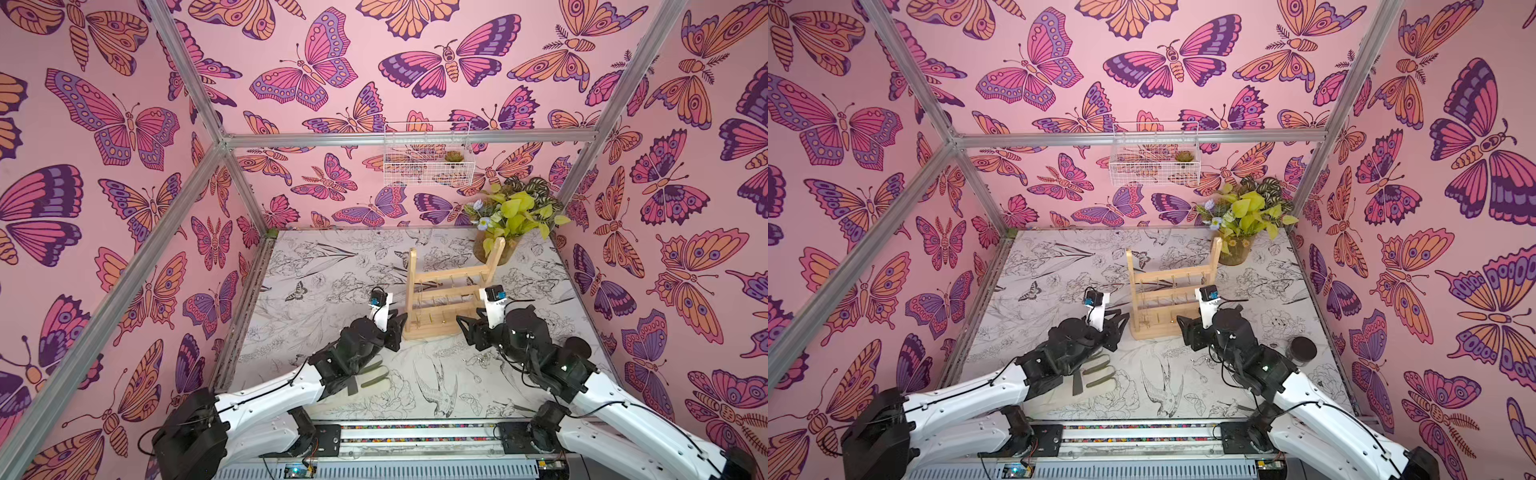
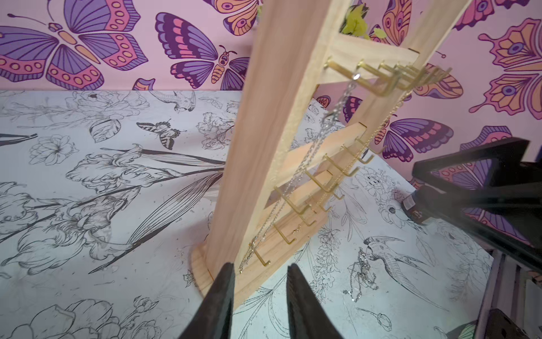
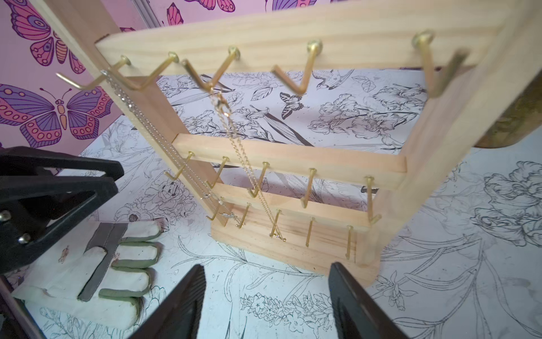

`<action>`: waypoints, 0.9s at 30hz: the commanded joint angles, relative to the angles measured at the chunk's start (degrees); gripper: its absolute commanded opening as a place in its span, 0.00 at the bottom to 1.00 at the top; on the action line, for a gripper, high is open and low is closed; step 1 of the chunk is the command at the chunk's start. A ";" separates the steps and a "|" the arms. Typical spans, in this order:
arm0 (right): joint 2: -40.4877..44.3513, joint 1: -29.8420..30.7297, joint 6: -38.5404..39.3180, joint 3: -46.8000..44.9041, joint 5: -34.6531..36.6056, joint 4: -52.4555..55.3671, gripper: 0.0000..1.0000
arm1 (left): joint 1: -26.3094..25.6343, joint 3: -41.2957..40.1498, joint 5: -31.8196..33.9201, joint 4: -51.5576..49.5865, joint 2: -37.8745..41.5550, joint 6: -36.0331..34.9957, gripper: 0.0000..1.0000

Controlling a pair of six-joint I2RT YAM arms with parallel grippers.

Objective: Hang the necklace on the jewelry display stand
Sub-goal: Adjust the stand at the center of the board.

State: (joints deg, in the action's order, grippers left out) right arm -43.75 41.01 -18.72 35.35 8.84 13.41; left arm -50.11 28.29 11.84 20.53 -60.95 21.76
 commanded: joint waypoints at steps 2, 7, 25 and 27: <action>0.92 0.09 -3.45 3.25 5.41 10.00 0.69 | 1.53 0.89 1.28 -7.43 1.70 2.35 0.33; 1.83 -0.05 -7.23 4.61 10.82 16.93 0.70 | 3.25 1.66 -0.63 -10.52 1.11 3.61 0.33; -11.79 -27.26 -10.20 -4.18 -8.86 0.72 0.69 | 4.82 2.04 -7.81 -2.38 -10.63 7.96 0.35; -14.88 -27.37 -9.83 -3.89 -9.87 -1.34 0.69 | 5.04 2.36 -8.57 -0.14 -14.60 7.78 0.37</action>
State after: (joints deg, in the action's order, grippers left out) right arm -56.36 14.04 -28.69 31.35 2.83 18.11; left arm -45.69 30.33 4.60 16.08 -72.23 29.21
